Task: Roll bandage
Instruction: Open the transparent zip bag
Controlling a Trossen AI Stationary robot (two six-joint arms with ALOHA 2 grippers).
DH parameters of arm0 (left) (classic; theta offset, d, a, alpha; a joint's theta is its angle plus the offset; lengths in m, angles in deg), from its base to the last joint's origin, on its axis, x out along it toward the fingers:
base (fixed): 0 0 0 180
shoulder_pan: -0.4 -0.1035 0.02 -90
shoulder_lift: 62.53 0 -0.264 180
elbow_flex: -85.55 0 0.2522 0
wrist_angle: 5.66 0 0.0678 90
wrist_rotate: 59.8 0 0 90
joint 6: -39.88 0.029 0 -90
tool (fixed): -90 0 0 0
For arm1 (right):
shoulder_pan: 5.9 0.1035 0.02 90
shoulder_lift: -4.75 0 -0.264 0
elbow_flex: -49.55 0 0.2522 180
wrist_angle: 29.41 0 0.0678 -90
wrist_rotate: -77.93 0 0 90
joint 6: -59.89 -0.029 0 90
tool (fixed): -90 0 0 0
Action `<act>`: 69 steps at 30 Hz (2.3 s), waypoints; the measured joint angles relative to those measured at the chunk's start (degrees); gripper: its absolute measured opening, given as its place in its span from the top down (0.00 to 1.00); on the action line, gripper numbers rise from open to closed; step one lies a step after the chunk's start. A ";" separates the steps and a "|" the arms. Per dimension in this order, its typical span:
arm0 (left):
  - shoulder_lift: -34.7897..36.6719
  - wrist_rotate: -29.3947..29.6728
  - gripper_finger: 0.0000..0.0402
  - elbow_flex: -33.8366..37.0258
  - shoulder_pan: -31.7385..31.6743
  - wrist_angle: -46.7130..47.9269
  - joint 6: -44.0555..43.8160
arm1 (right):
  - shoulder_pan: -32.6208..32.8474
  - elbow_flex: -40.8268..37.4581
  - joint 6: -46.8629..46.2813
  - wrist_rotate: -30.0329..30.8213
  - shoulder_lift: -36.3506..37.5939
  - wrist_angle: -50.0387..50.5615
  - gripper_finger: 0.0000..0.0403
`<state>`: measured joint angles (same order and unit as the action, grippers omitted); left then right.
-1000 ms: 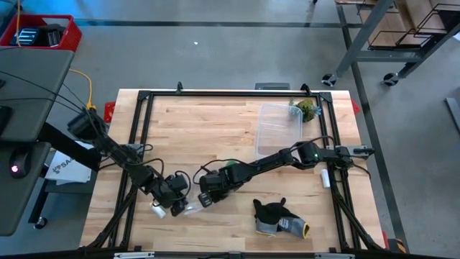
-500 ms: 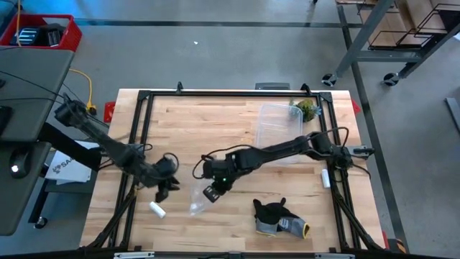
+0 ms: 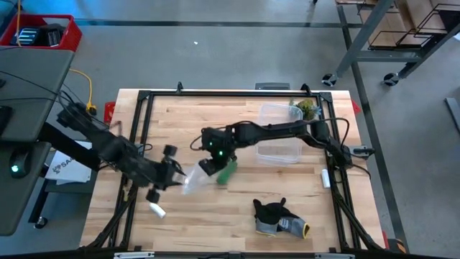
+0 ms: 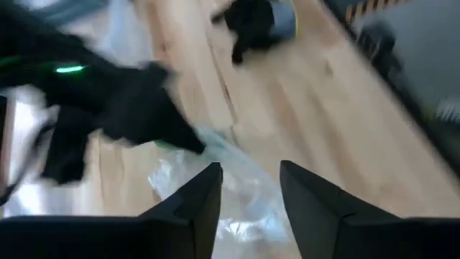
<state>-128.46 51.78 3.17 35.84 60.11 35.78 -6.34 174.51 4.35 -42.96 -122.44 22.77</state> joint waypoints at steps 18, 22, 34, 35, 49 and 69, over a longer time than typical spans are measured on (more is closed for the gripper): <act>-14.10 6.58 0.41 0.04 -3.32 1.61 -12.70 | -2.32 0.04 2.09 -3.43 0.00 -1.81 1.00; -14.10 5.65 0.41 1.14 -3.63 -0.47 -15.36 | -2.30 0.07 3.12 -3.05 0.00 -1.19 1.00; -14.14 5.71 0.41 6.77 -4.41 -8.06 -19.03 | -2.13 -1.74 1.16 -3.50 -1.50 1.07 1.00; -14.14 5.67 0.41 6.93 -4.35 -8.33 -19.42 | -1.88 -2.52 0.03 -3.62 -2.16 0.46 1.00; -16.93 0.64 0.41 9.11 -2.37 -13.46 -22.38 | 1.70 -15.44 -16.54 -7.89 -4.28 -15.51 1.00; -28.02 -1.73 0.41 15.85 -1.90 -28.75 -31.31 | 2.36 -19.45 -22.39 -5.95 -4.26 -24.62 1.00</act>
<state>-156.49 50.05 19.01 33.94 31.36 4.47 -3.98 155.05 -18.04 -48.91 -126.70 -1.85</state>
